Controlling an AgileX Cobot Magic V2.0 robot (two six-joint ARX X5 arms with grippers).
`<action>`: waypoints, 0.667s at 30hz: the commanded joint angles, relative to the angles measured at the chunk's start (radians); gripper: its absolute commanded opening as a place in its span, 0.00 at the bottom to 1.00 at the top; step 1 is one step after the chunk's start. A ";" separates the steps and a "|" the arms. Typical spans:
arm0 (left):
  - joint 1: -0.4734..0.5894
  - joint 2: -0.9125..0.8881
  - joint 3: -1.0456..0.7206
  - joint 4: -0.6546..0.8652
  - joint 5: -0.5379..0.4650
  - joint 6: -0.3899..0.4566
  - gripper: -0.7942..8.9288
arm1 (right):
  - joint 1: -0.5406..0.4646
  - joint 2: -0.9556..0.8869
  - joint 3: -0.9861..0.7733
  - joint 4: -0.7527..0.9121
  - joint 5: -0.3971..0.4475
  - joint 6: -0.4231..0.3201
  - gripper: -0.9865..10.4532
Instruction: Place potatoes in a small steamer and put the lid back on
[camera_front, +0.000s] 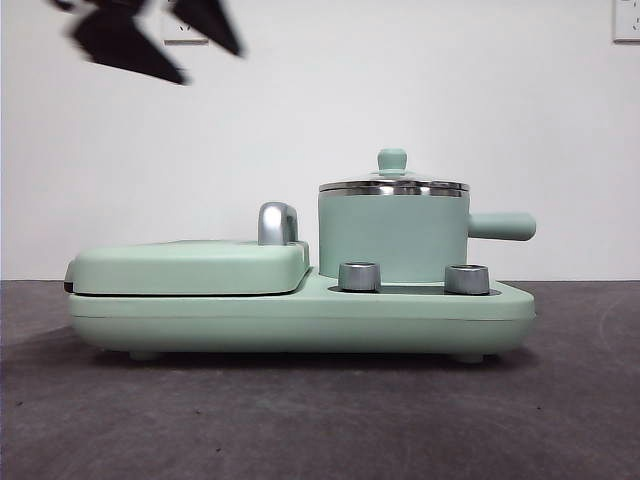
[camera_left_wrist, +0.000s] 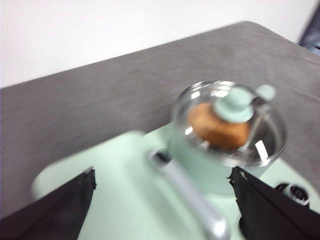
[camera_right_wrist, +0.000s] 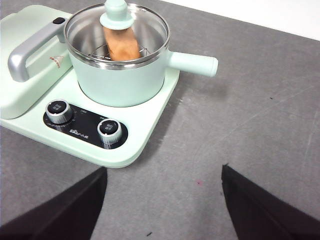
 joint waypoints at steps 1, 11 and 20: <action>0.048 -0.121 -0.123 -0.003 0.005 -0.054 0.52 | 0.005 0.004 0.004 0.010 -0.015 0.011 0.40; 0.167 -0.475 -0.305 -0.288 0.003 -0.082 0.52 | 0.005 0.004 0.004 0.006 -0.021 0.011 0.40; 0.169 -0.573 -0.305 -0.444 0.010 -0.154 0.10 | 0.005 -0.005 0.005 -0.014 -0.040 0.005 0.06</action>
